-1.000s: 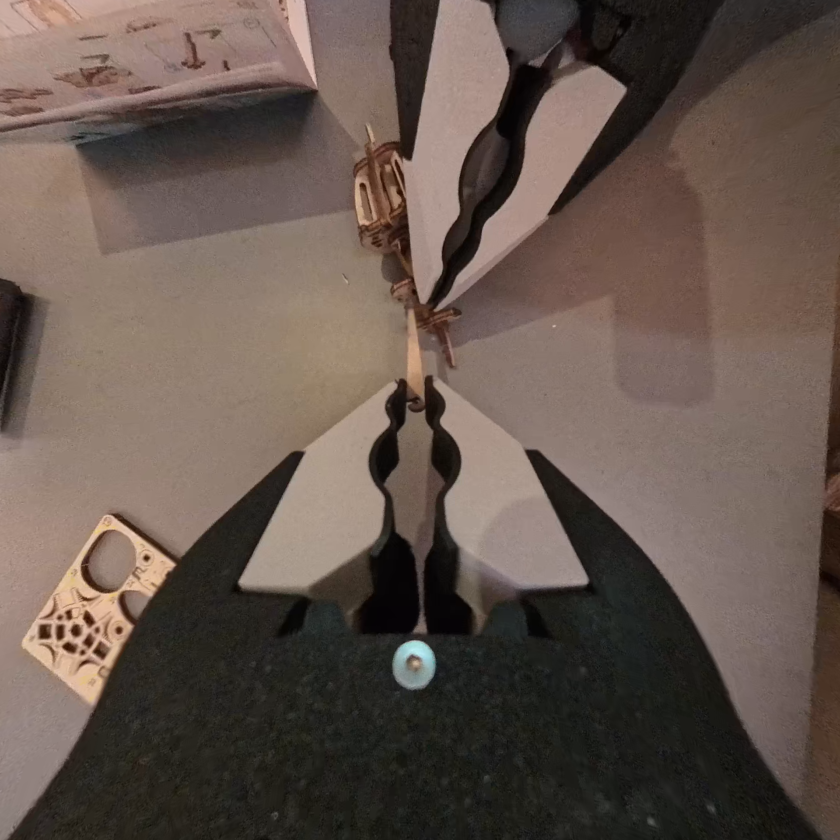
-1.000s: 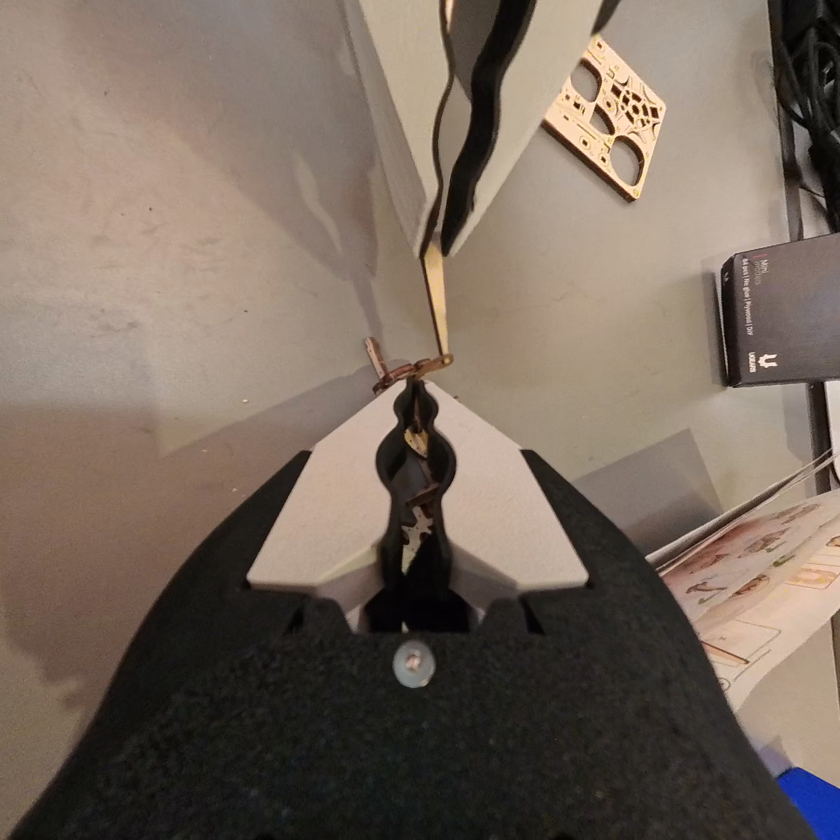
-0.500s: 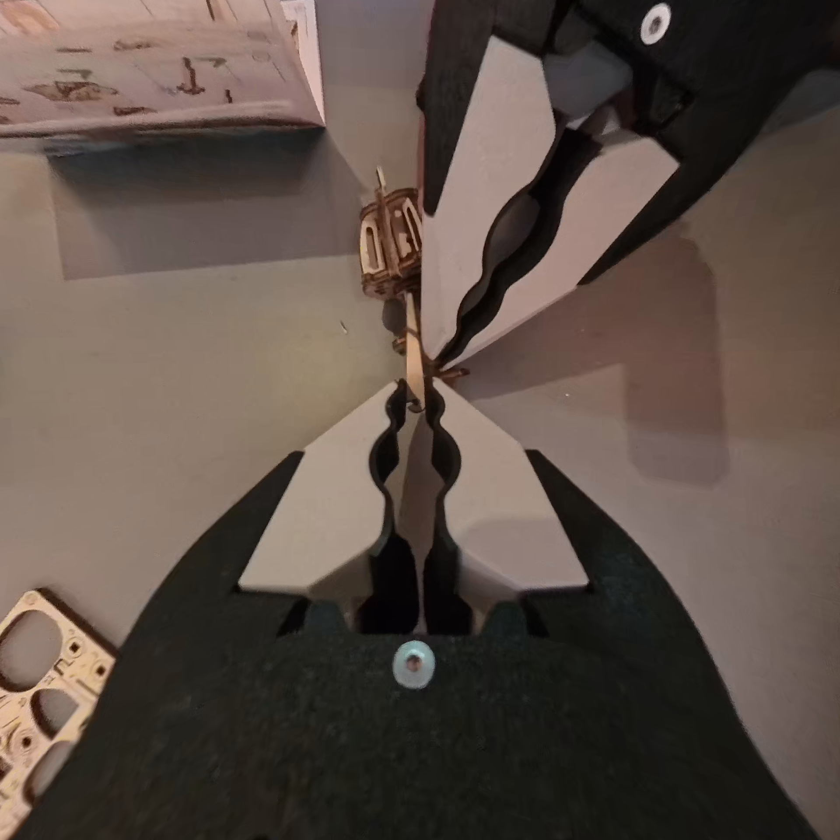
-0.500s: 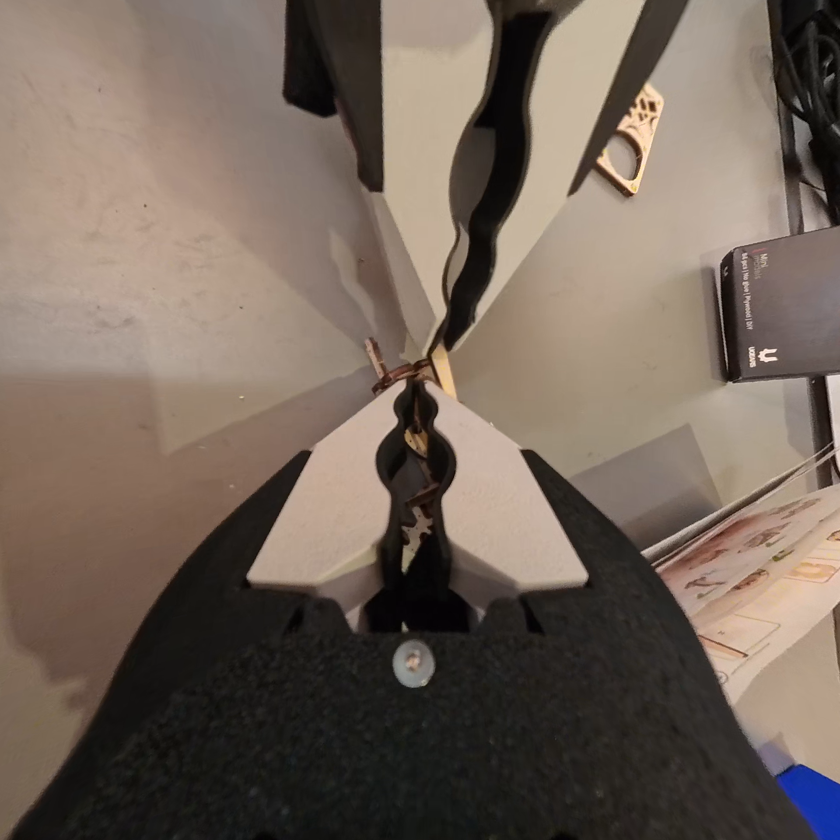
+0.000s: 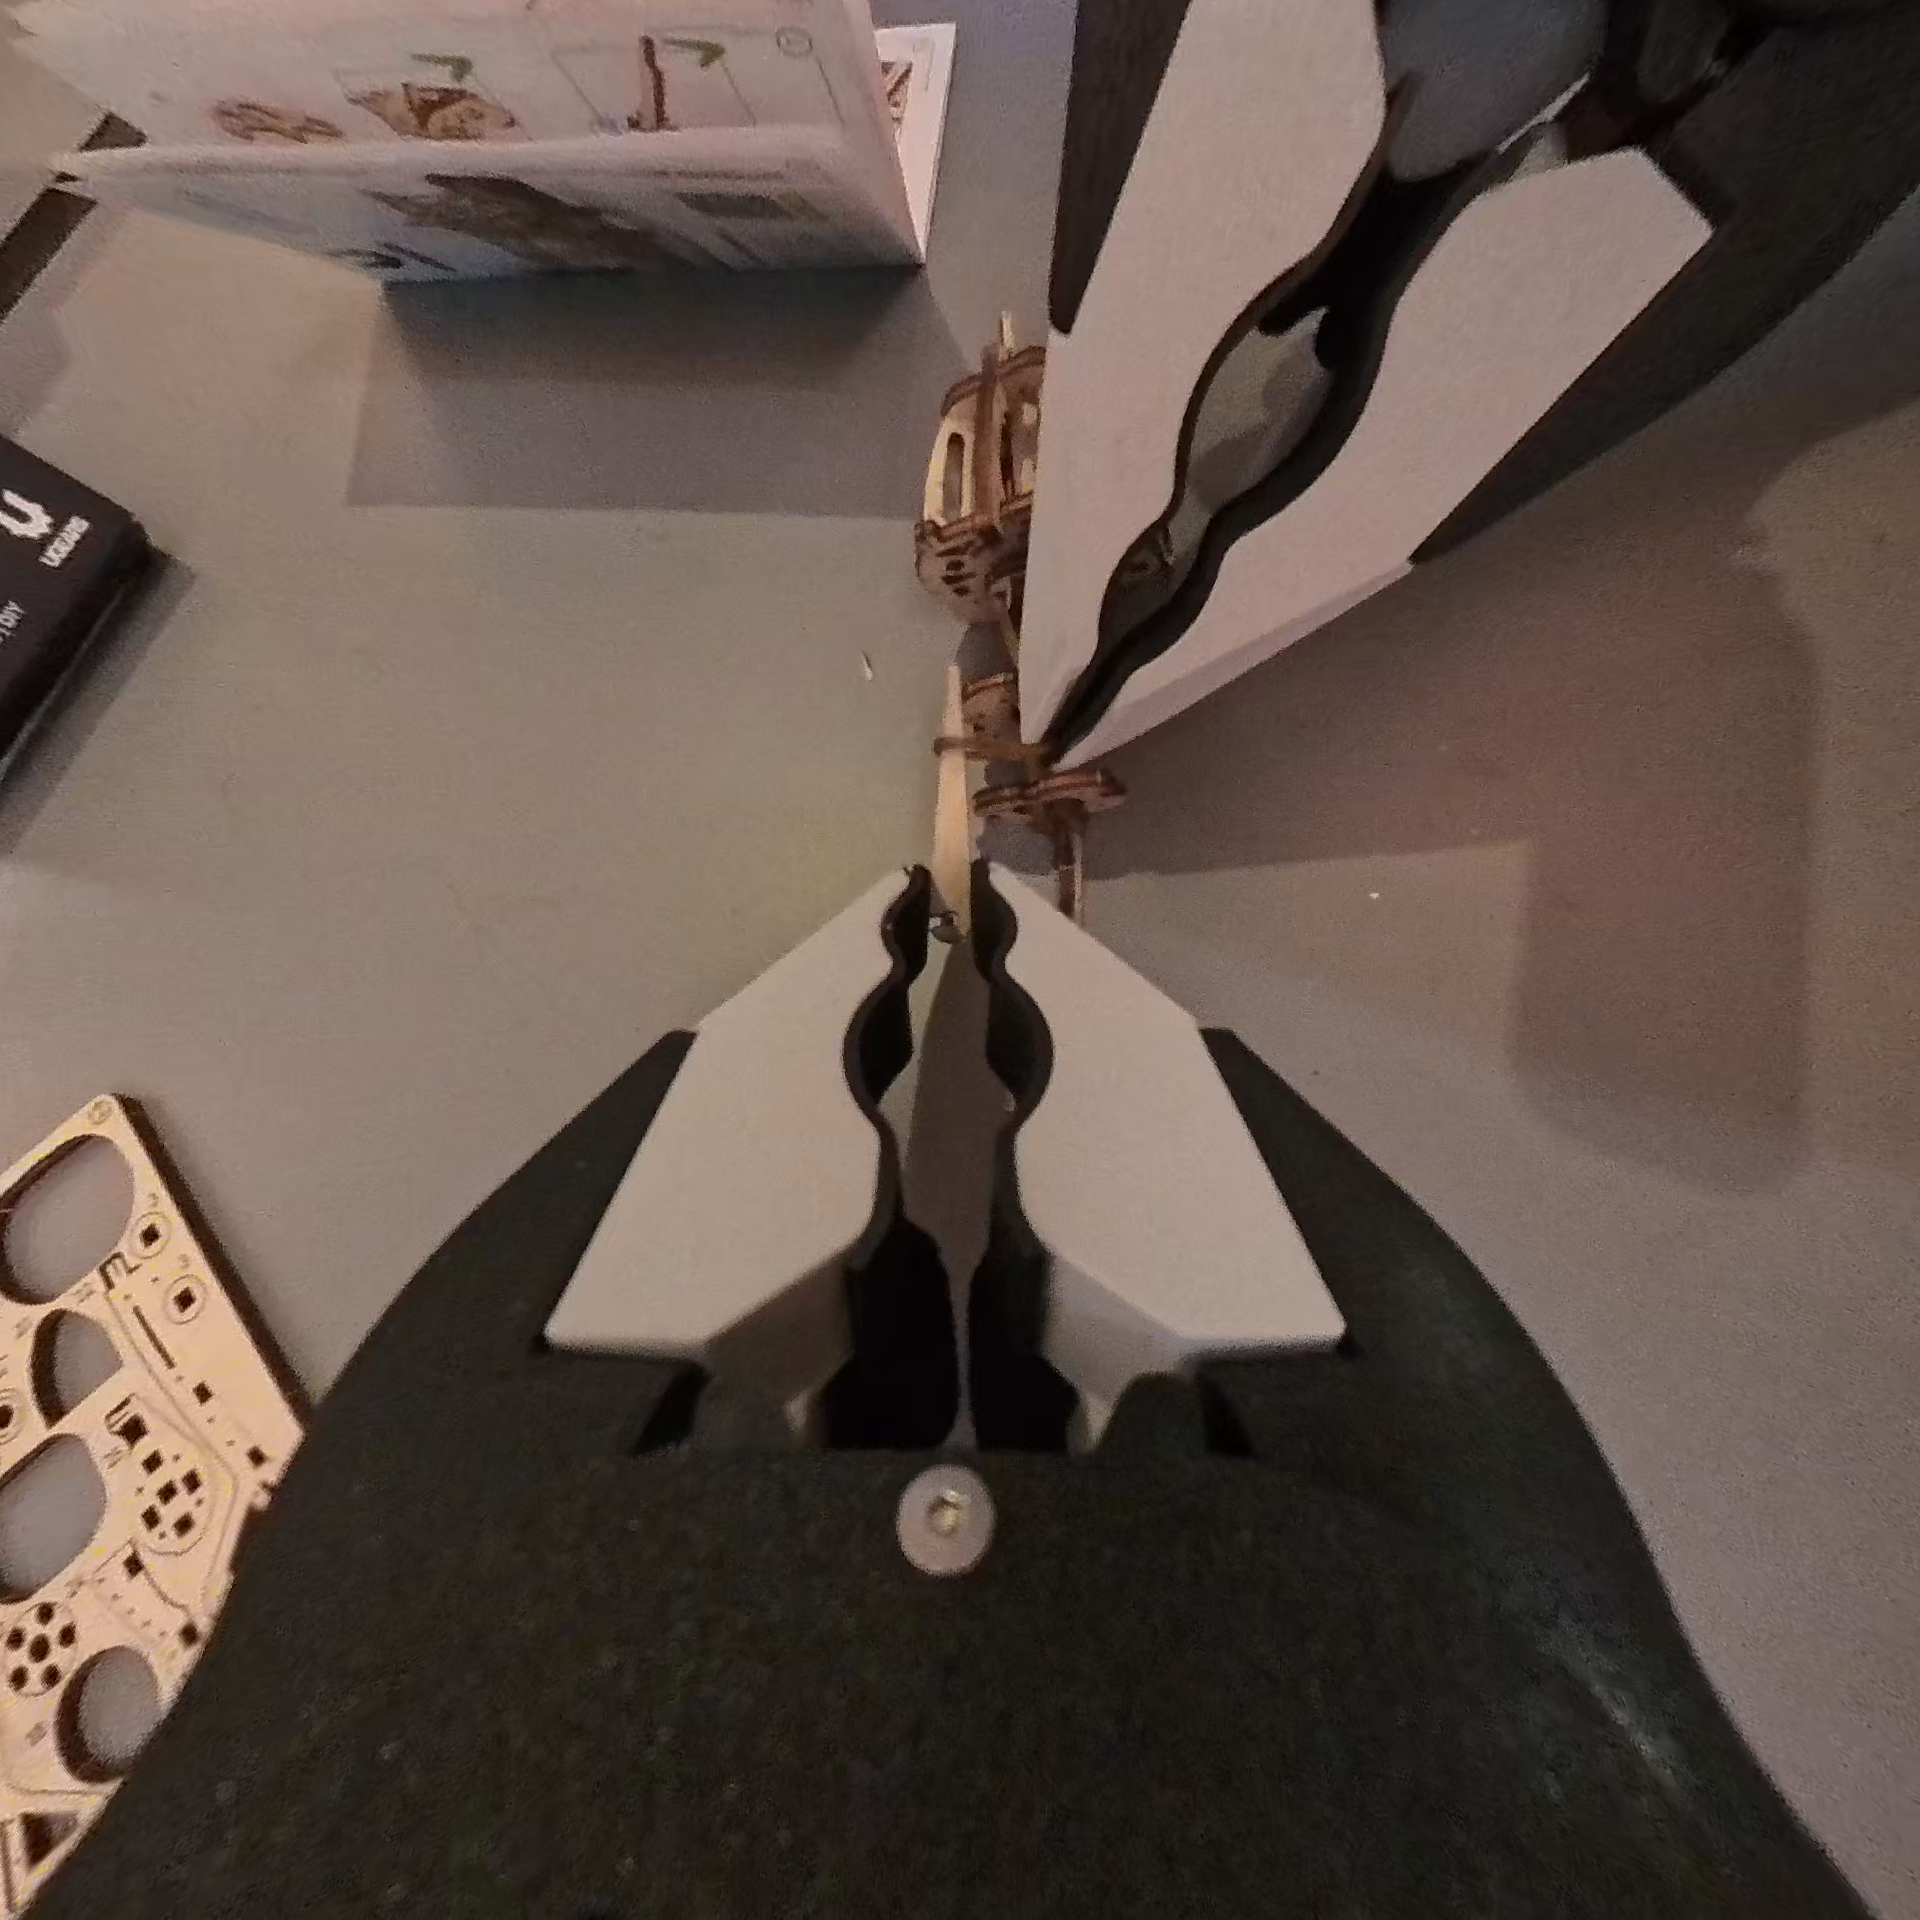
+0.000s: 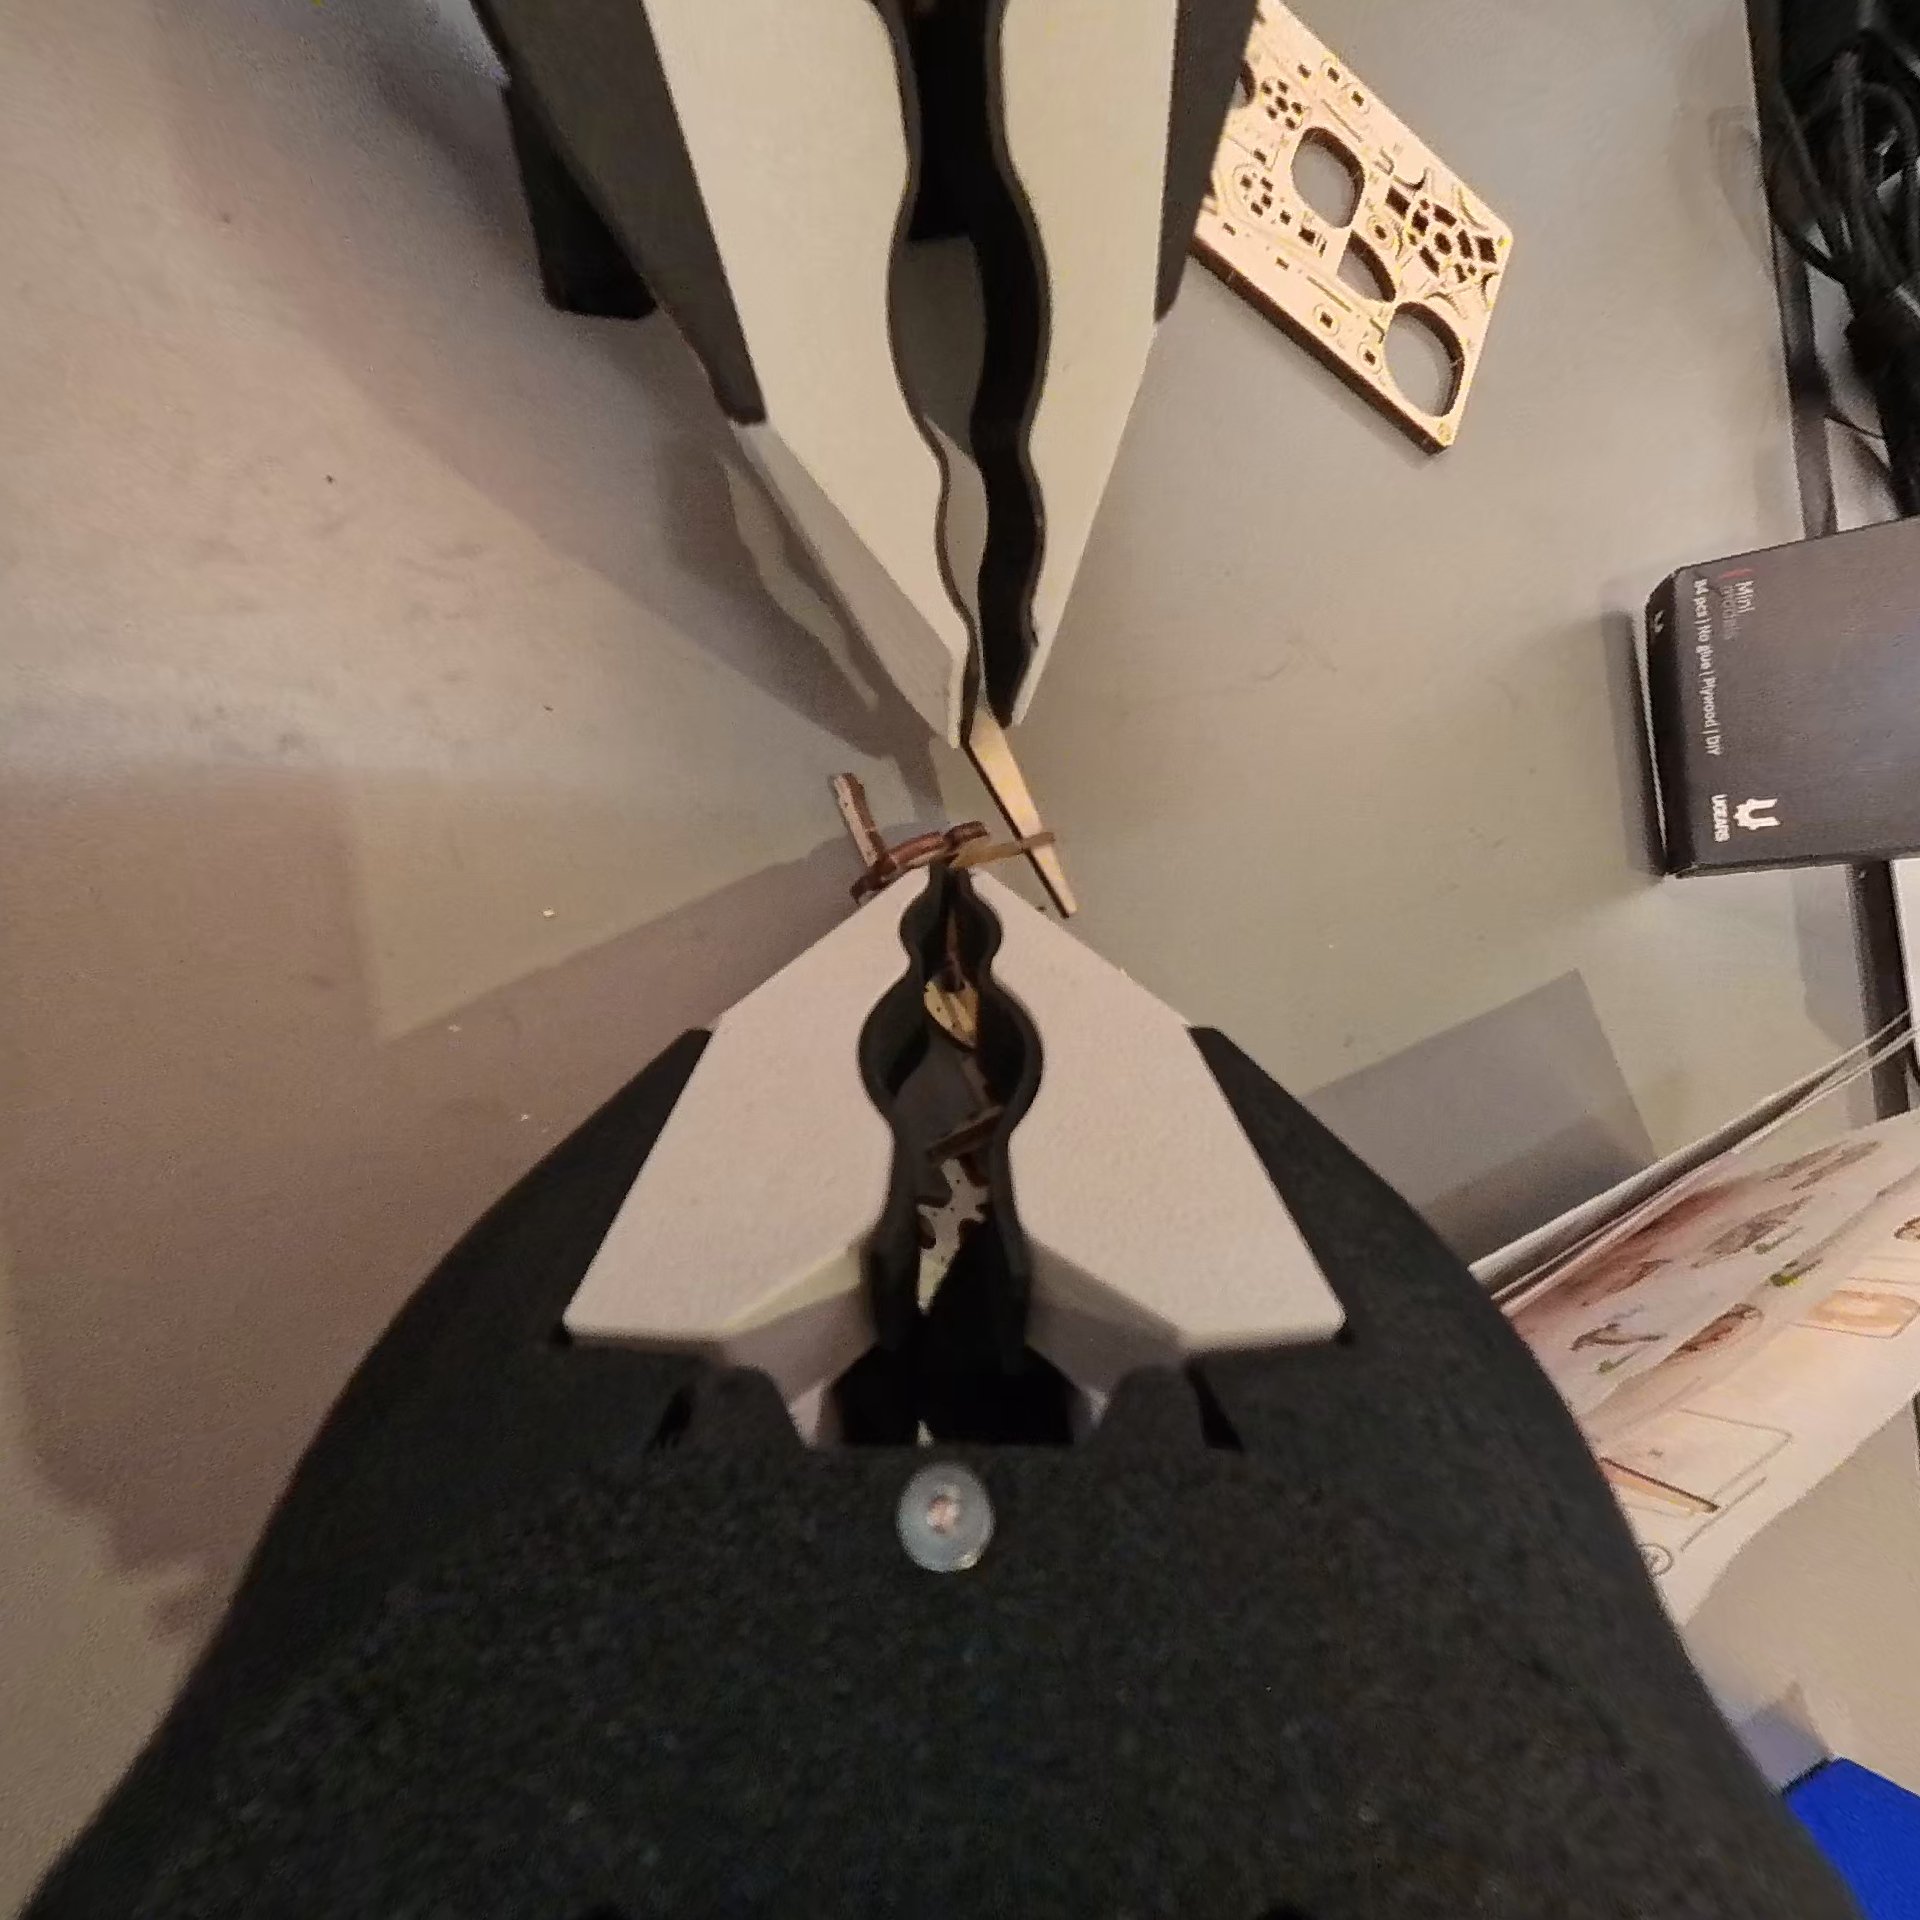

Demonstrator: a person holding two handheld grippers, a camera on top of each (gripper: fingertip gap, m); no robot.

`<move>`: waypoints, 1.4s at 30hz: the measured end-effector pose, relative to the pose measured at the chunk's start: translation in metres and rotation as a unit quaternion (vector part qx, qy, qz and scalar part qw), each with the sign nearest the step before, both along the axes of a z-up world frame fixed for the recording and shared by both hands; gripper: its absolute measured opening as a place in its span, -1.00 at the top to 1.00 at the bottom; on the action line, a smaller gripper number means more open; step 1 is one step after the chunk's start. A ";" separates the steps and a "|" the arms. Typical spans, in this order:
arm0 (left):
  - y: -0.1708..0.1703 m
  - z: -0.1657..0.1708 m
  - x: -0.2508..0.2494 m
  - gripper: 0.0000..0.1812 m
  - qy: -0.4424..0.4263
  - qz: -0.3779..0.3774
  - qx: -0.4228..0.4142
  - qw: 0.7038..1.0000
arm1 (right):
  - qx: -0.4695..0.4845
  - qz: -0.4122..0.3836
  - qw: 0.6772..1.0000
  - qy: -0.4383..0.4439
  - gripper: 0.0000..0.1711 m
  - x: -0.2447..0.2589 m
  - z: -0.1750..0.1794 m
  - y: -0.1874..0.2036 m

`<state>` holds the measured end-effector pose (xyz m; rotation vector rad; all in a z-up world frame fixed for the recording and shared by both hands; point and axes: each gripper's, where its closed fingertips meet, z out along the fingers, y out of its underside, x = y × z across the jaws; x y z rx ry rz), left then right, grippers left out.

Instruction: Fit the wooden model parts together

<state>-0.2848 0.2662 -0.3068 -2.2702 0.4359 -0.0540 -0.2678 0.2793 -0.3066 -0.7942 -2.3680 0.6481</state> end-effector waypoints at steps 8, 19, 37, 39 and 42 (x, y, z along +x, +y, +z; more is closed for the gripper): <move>-0.009 0.000 -0.009 0.95 0.158 -0.154 -0.084 0.972 | 0.000 0.002 1.000 0.000 1.00 0.000 0.000 0.000; 0.026 0.002 -0.011 0.94 0.343 -0.376 0.021 0.861 | 0.001 0.001 1.000 0.003 1.00 -0.001 0.000 0.000; 0.016 0.014 -0.020 0.95 0.527 -0.411 0.150 0.729 | 0.001 0.003 1.000 0.003 1.00 -0.001 0.000 0.000; 0.012 0.008 -0.021 0.95 0.532 -0.413 0.141 0.725 | 0.002 0.003 1.000 0.003 1.00 -0.001 0.000 0.000; 0.008 0.001 -0.034 0.95 0.537 -0.403 0.122 0.730 | 0.007 0.002 1.000 0.004 1.00 -0.001 0.000 0.000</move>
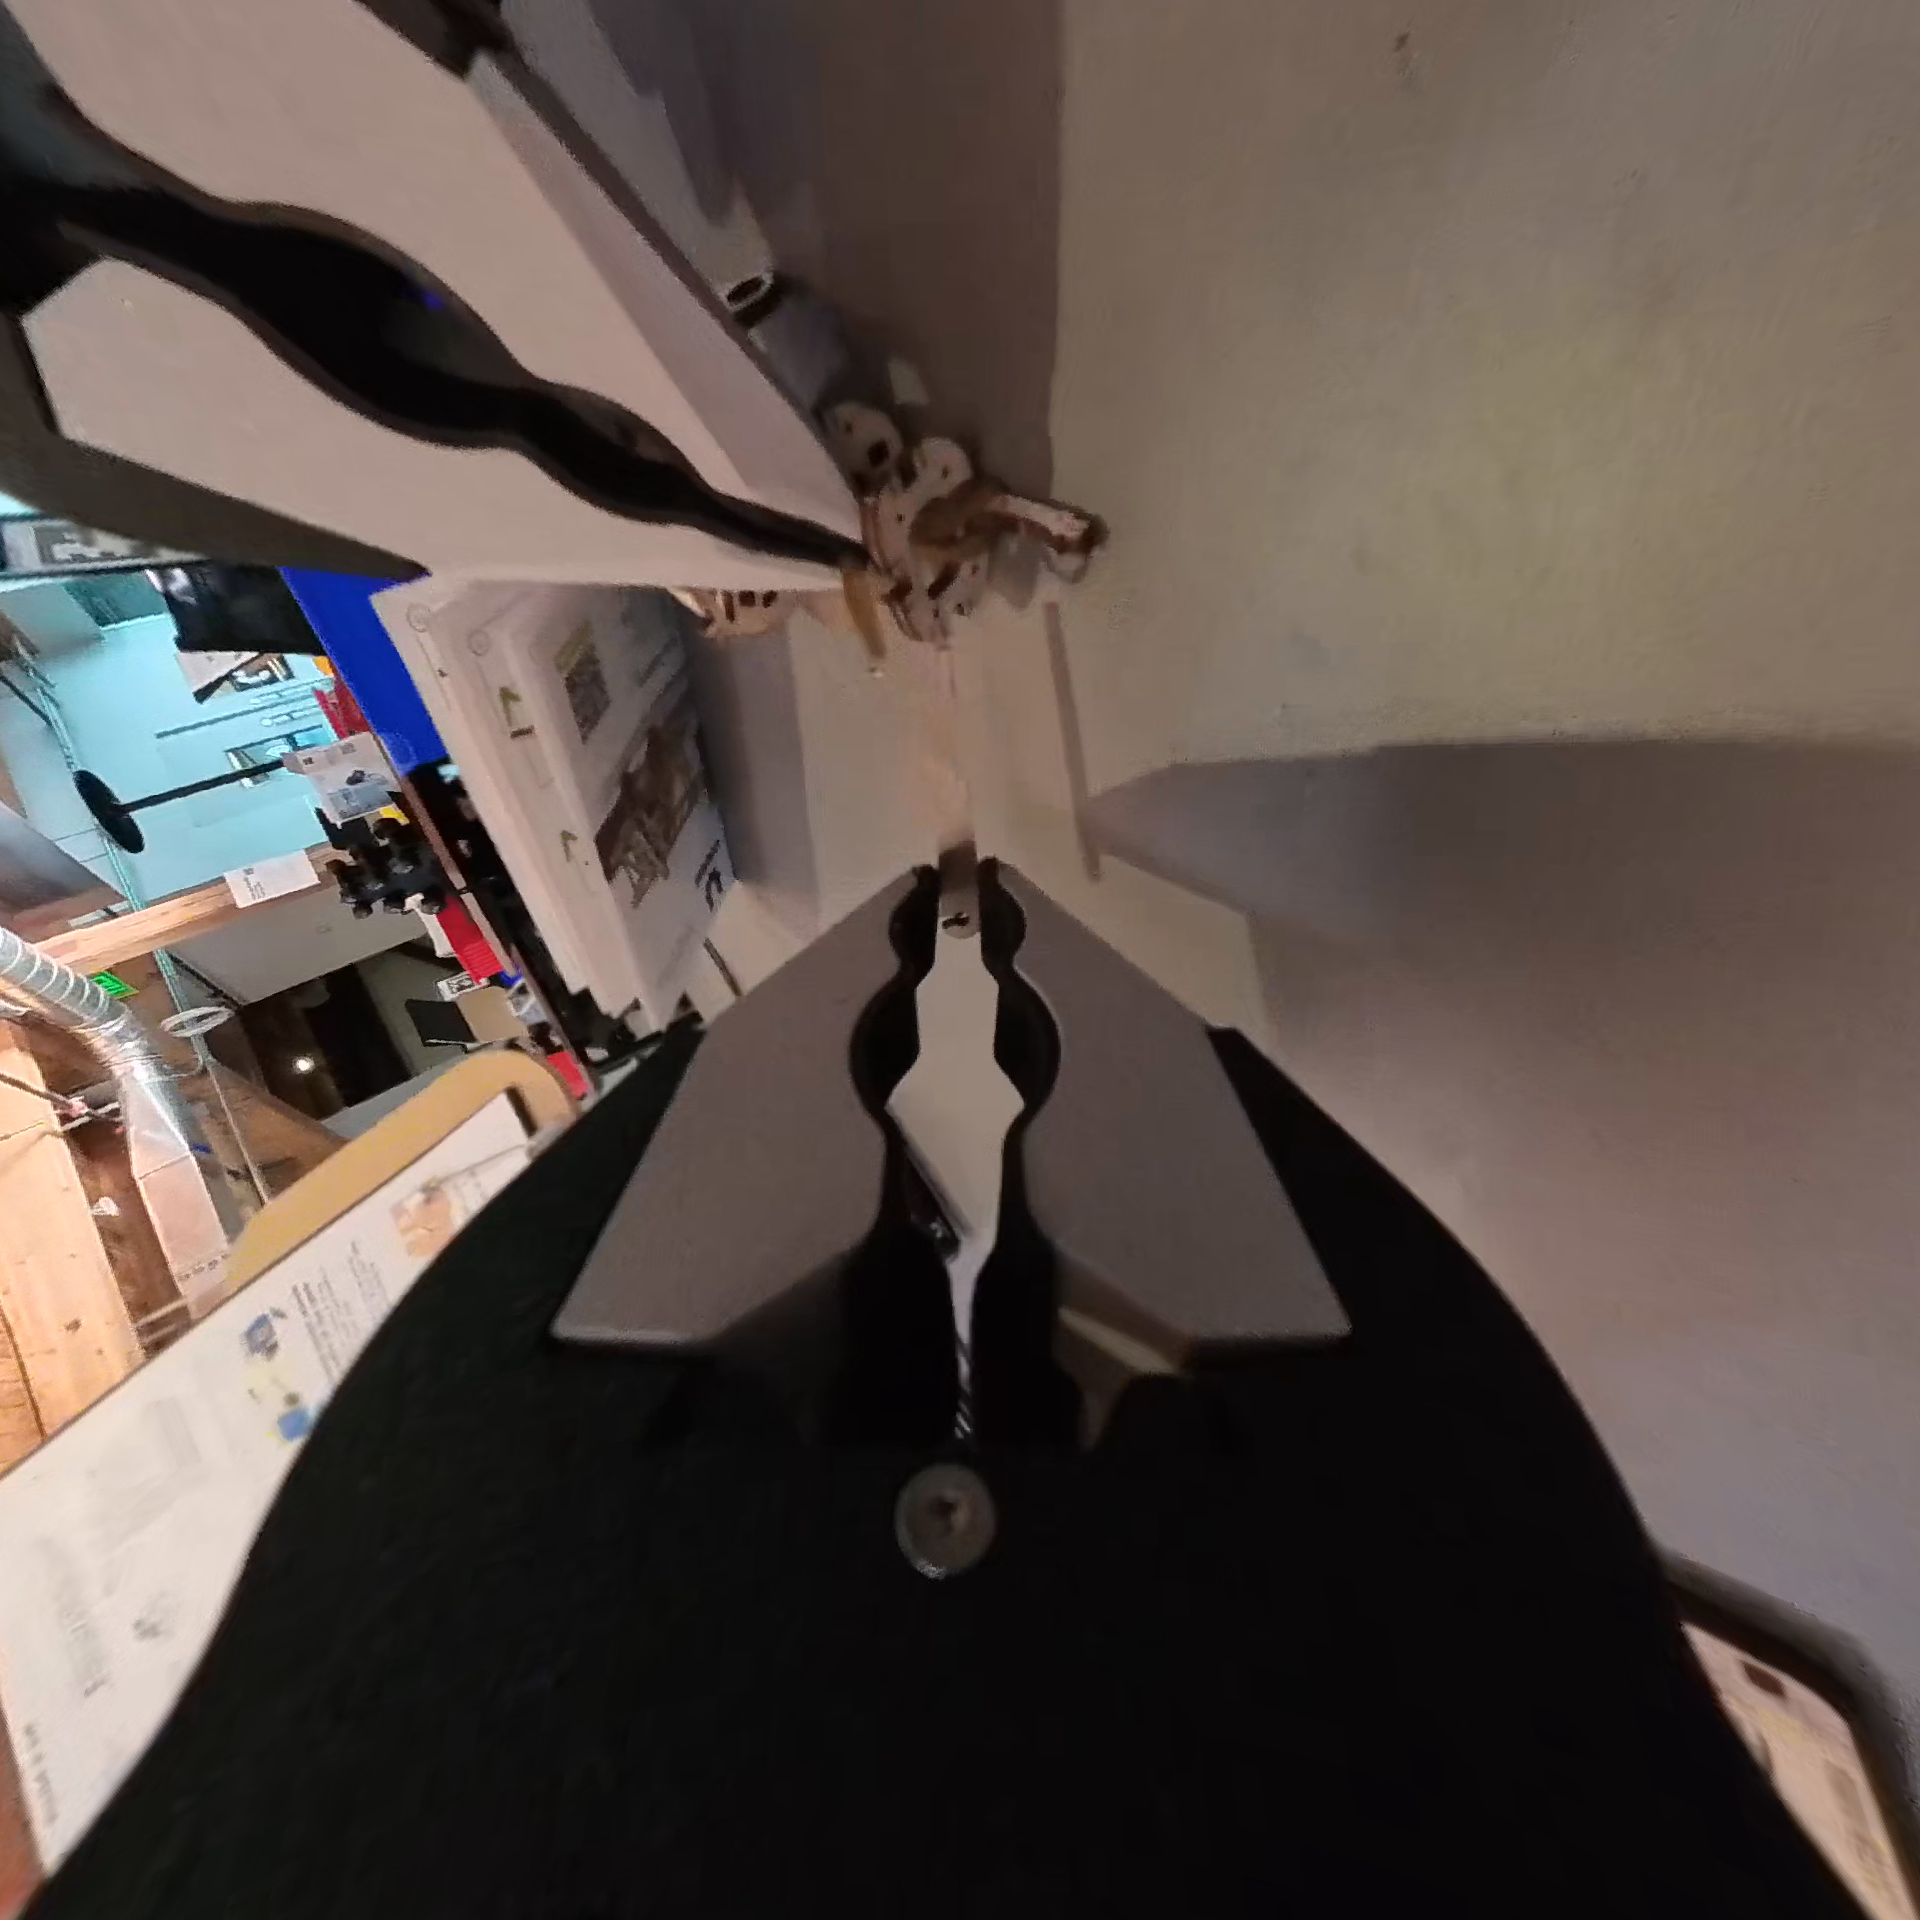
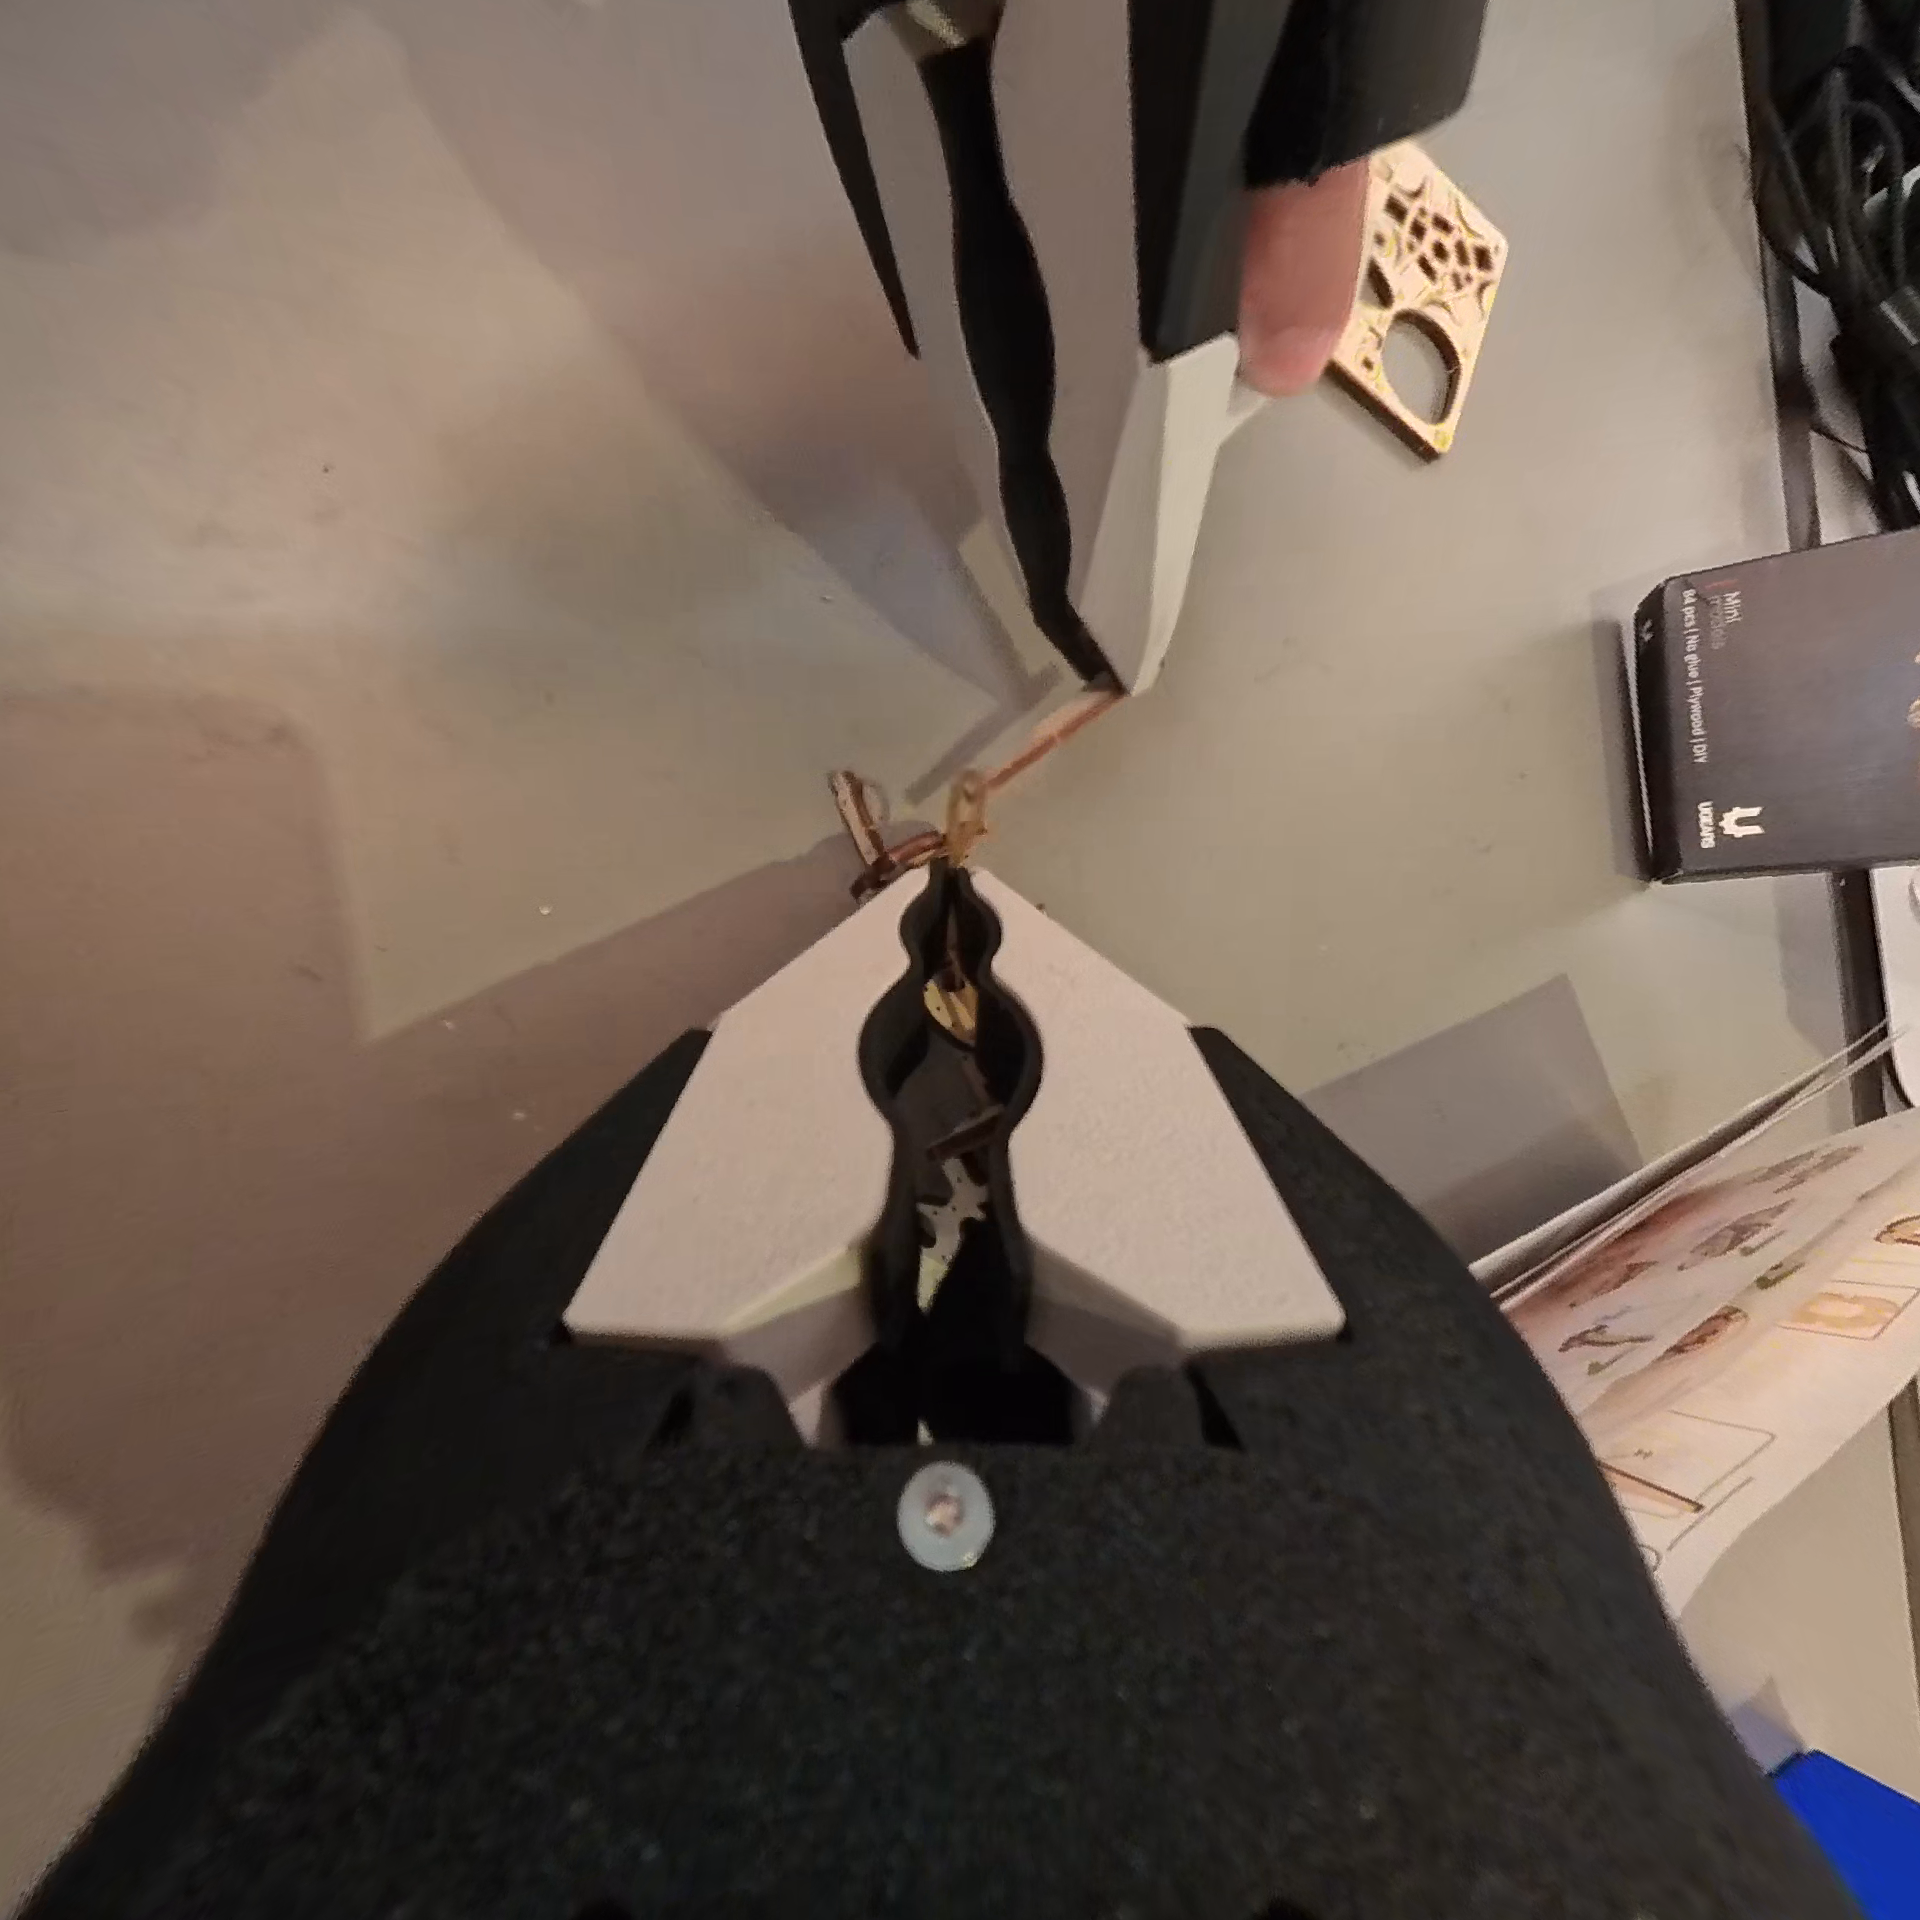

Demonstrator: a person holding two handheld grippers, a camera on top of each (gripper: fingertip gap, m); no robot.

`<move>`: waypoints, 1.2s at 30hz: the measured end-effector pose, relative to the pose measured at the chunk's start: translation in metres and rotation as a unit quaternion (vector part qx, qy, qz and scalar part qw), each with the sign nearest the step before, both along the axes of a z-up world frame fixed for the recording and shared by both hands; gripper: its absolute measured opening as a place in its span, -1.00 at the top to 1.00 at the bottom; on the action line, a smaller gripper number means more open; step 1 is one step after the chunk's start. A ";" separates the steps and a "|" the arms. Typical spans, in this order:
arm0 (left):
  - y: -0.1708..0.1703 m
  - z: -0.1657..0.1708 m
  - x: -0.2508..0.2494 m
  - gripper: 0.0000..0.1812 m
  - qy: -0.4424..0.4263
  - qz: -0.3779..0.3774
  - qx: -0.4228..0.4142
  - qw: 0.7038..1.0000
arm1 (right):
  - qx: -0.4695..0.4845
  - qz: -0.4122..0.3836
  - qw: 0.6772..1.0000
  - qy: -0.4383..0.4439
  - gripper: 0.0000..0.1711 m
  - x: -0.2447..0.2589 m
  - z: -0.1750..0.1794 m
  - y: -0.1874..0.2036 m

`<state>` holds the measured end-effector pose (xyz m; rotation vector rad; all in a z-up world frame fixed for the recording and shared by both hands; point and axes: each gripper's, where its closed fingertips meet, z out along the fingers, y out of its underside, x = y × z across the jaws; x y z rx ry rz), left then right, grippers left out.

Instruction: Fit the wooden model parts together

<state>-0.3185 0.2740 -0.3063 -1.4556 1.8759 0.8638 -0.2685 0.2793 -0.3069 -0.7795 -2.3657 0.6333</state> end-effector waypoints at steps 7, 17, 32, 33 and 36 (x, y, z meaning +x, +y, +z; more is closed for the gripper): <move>-0.028 -0.015 -0.026 0.95 -0.102 0.128 -0.076 0.984 | 0.005 -0.008 1.000 0.001 1.00 0.000 0.002 0.003; -0.024 -0.002 -0.009 0.81 -0.463 0.316 -0.140 0.816 | -0.165 -0.095 0.982 -0.003 1.00 -0.016 0.031 0.012; 0.008 0.045 0.021 0.70 -0.670 0.237 -0.096 0.697 | -0.206 -0.105 0.973 0.001 1.00 -0.029 0.039 -0.001; 0.007 0.043 0.022 0.71 -0.666 0.239 -0.101 0.699 | -0.204 -0.101 0.974 -0.003 1.00 -0.028 0.038 -0.002; 0.006 0.040 0.022 0.70 -0.658 0.235 -0.108 0.708 | -0.198 -0.084 0.977 -0.007 1.00 -0.027 0.037 -0.004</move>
